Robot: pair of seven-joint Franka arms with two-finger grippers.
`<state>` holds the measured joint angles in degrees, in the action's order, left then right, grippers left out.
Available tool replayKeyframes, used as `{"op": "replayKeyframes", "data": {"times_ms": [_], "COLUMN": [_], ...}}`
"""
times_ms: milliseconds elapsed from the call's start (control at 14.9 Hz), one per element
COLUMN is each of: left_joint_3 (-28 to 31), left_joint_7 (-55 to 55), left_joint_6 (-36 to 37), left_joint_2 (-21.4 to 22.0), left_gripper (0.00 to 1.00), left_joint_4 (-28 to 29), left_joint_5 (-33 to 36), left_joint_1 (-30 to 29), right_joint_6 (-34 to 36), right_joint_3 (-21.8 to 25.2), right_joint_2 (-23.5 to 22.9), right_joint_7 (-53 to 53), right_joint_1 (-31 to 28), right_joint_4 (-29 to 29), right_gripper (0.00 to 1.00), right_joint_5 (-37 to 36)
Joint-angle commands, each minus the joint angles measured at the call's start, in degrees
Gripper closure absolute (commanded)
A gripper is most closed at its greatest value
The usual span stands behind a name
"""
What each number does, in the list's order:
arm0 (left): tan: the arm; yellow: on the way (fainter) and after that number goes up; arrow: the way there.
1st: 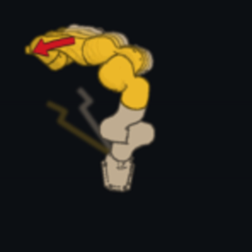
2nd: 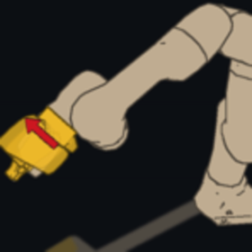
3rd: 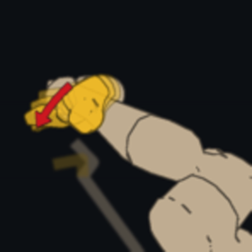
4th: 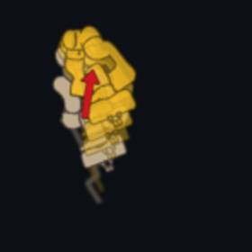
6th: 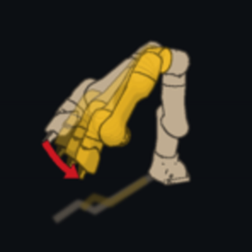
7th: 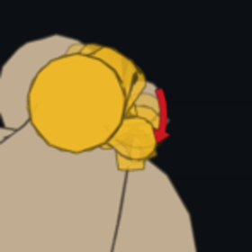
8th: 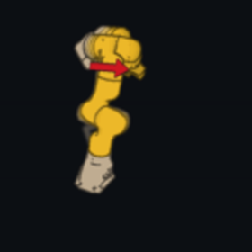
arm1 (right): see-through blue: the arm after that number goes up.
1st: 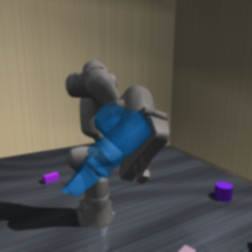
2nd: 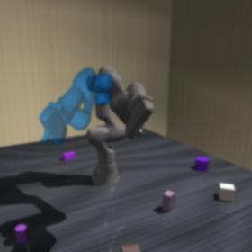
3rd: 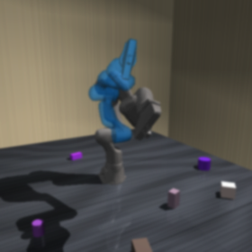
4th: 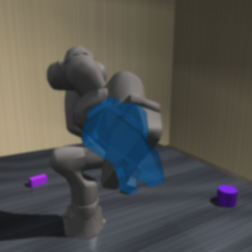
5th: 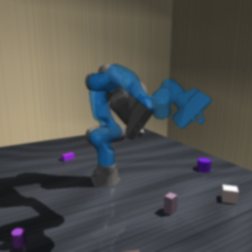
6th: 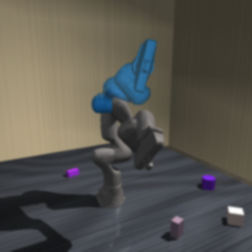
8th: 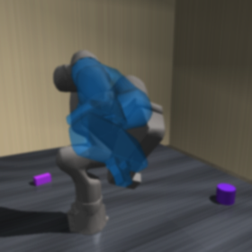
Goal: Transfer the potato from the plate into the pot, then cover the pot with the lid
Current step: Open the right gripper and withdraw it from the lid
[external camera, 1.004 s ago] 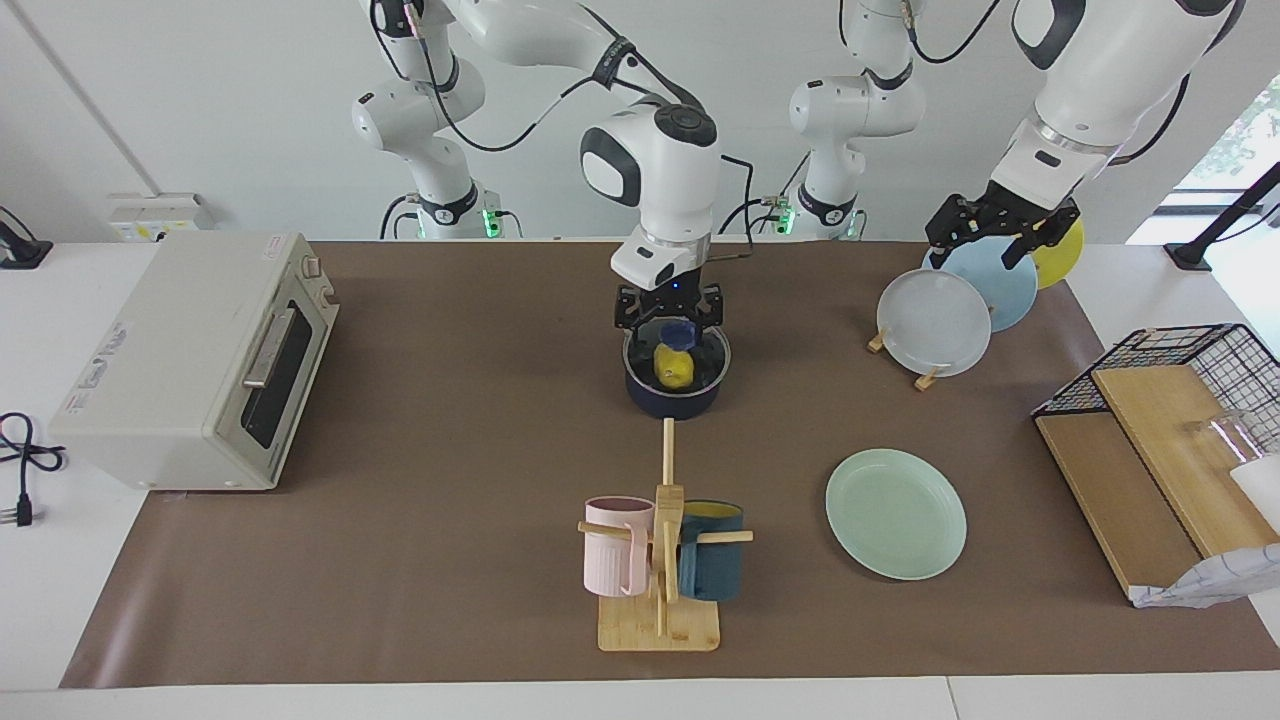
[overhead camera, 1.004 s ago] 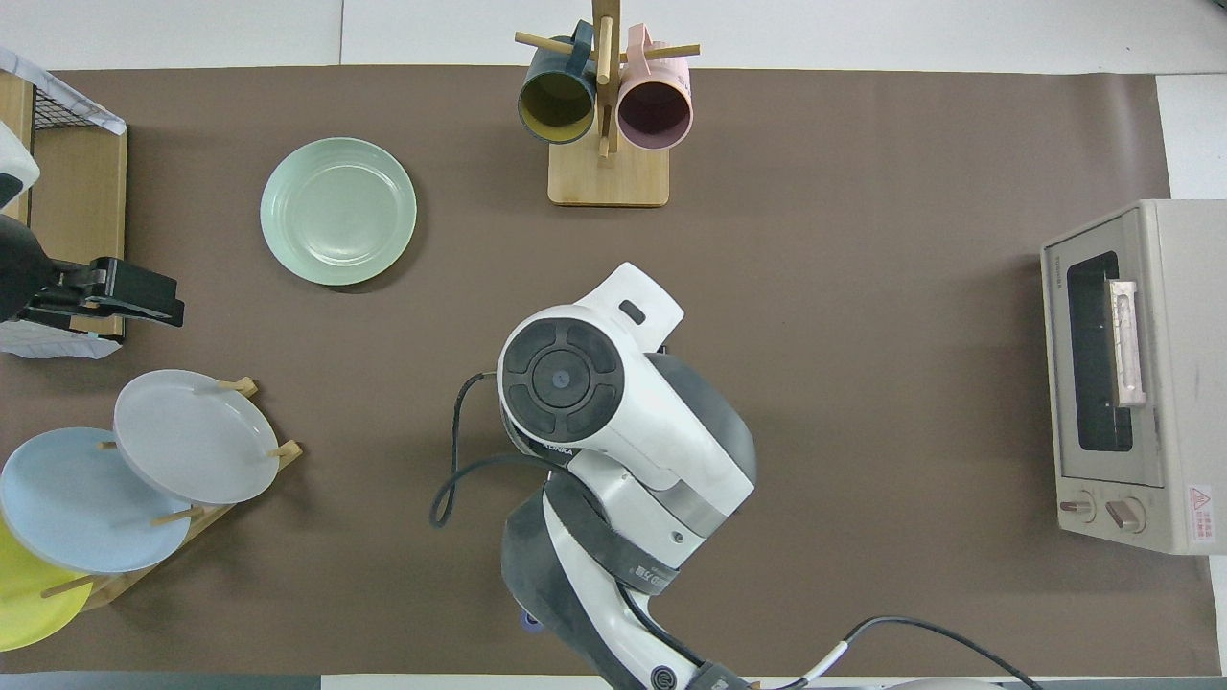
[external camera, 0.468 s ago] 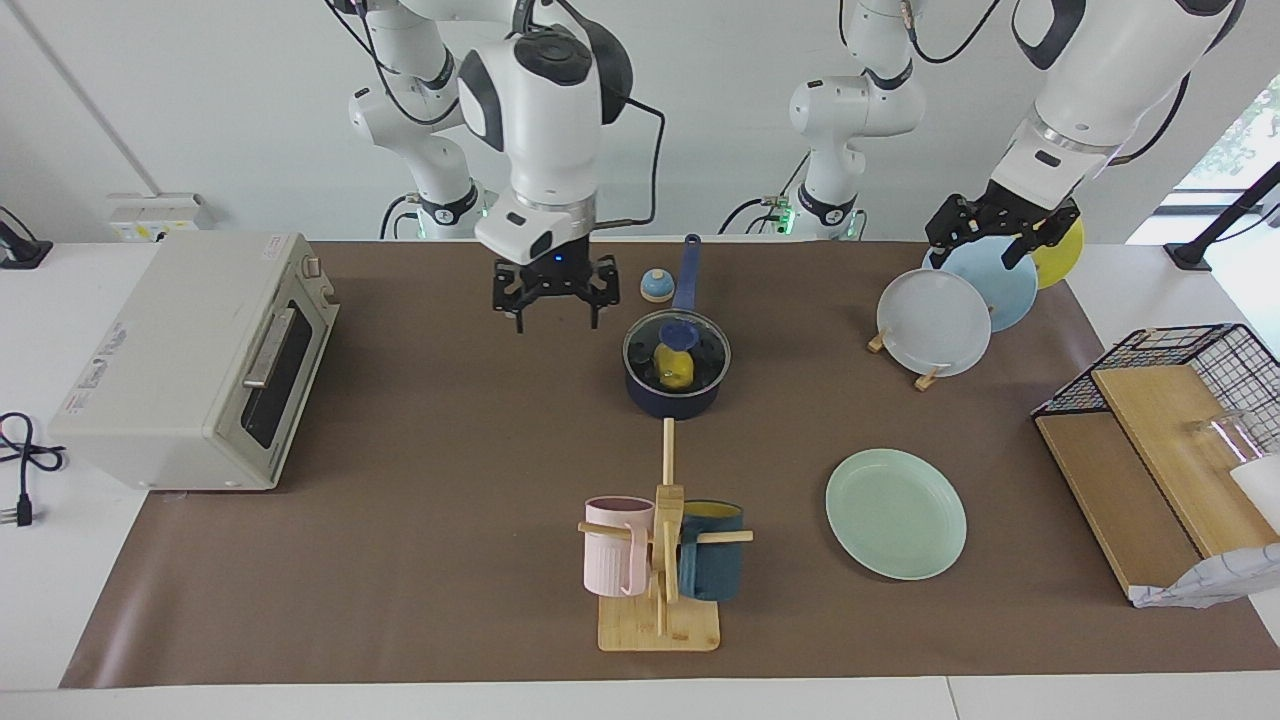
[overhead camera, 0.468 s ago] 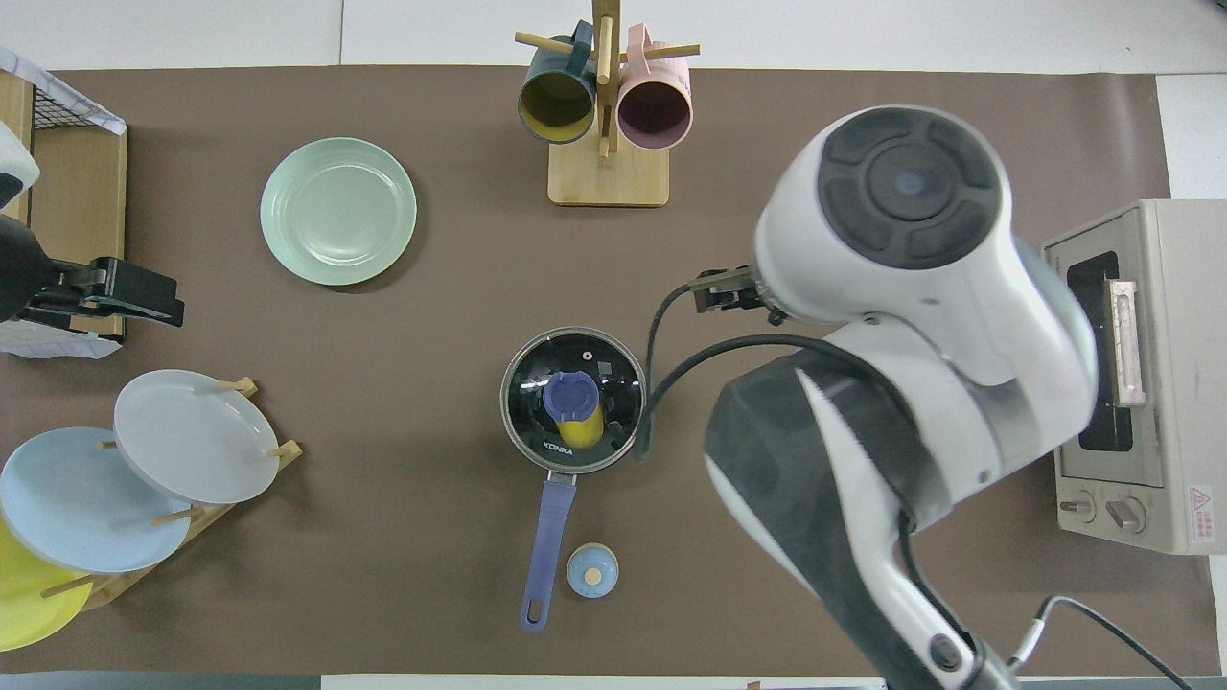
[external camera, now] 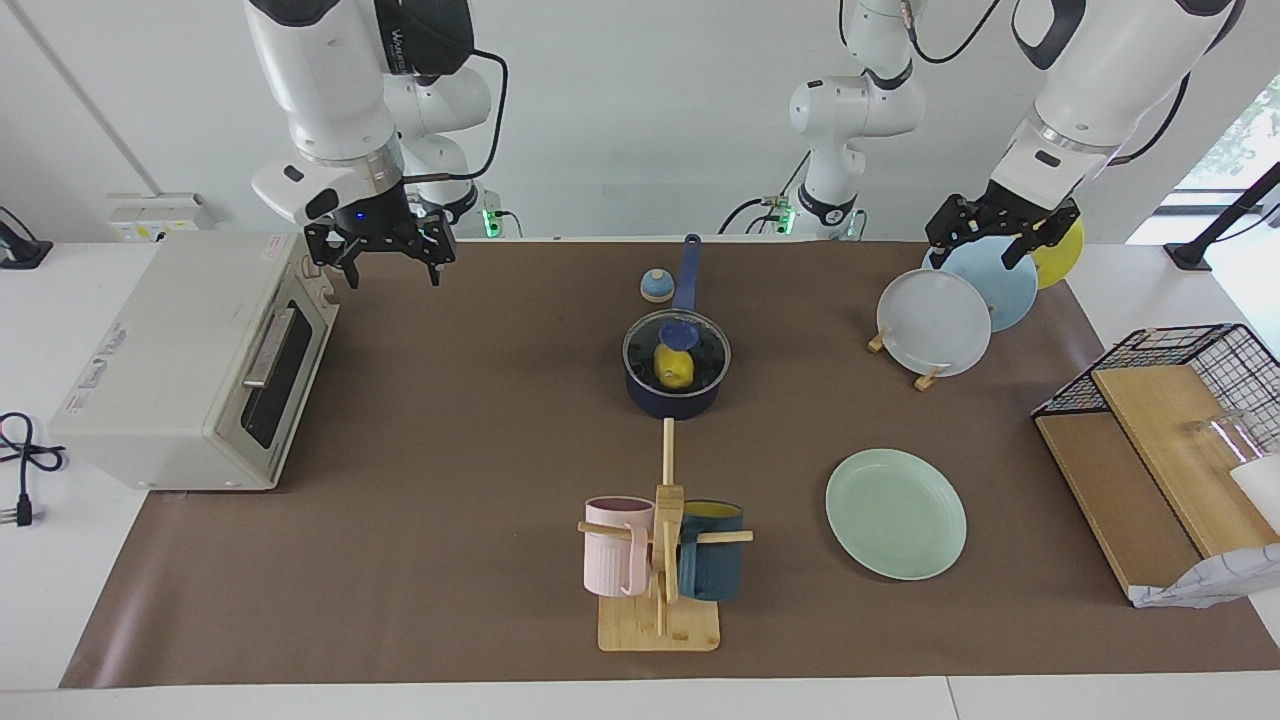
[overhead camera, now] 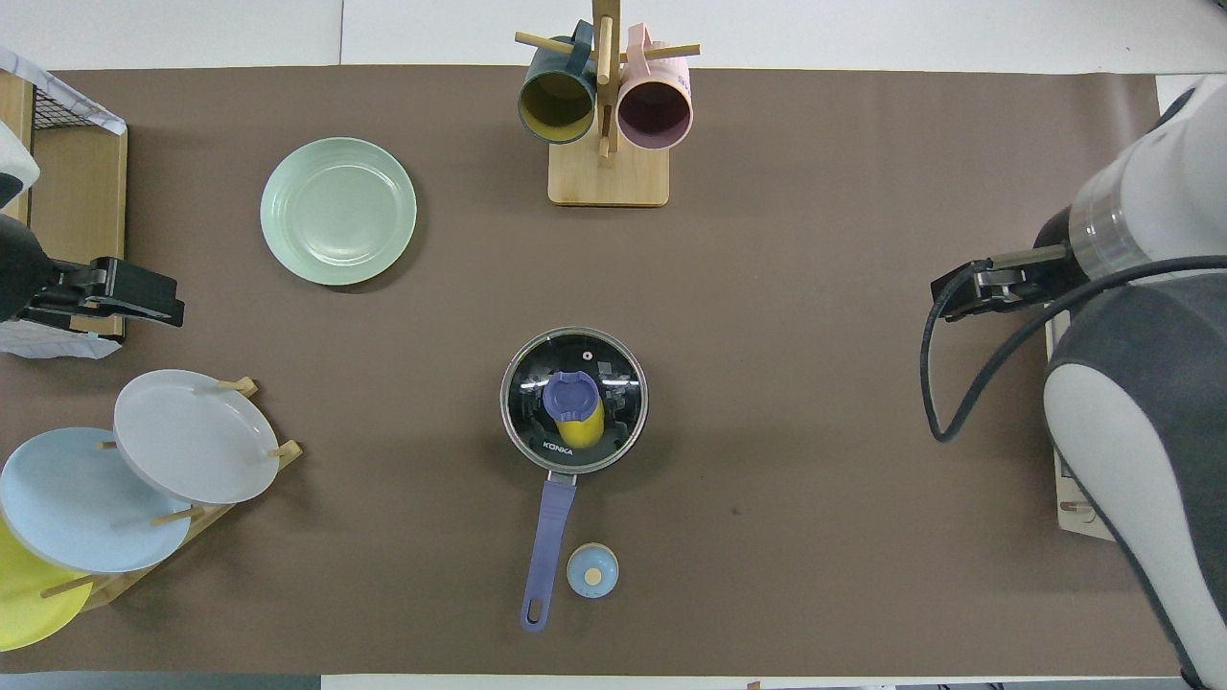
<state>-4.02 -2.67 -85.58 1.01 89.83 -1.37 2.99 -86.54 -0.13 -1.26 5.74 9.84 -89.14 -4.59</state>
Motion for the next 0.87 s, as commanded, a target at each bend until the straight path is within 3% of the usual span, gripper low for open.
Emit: {"op": "replayKeyframes", "data": {"times_ms": [0,134,803], "left_joint_3": [0.06,0.06,0.06], "left_joint_7": [-0.15,-0.15,-0.06], "left_joint_6": [1.03,1.03,1.03], "left_joint_2": [0.58,0.58,0.58], "left_gripper": [0.0,0.0,0.0], "left_joint_4": [0.0,0.0,0.0], "left_joint_5": [0.67,0.67,0.67], "left_joint_1": [-0.08,-0.08,-0.08], "right_joint_6": [1.64,1.9,-0.64], "right_joint_3": [-0.23,3.19,3.38], "right_joint_2": [1.26,2.31,3.73], "right_joint_7": [-4.49,-7.74,-7.5], "right_joint_1": [-3.15,-3.08,-4.04], "right_joint_4": [-0.86,-2.35,-4.72], "right_gripper": [0.0,0.0,0.0], "right_joint_5": [0.2,1.07,1.25]}}
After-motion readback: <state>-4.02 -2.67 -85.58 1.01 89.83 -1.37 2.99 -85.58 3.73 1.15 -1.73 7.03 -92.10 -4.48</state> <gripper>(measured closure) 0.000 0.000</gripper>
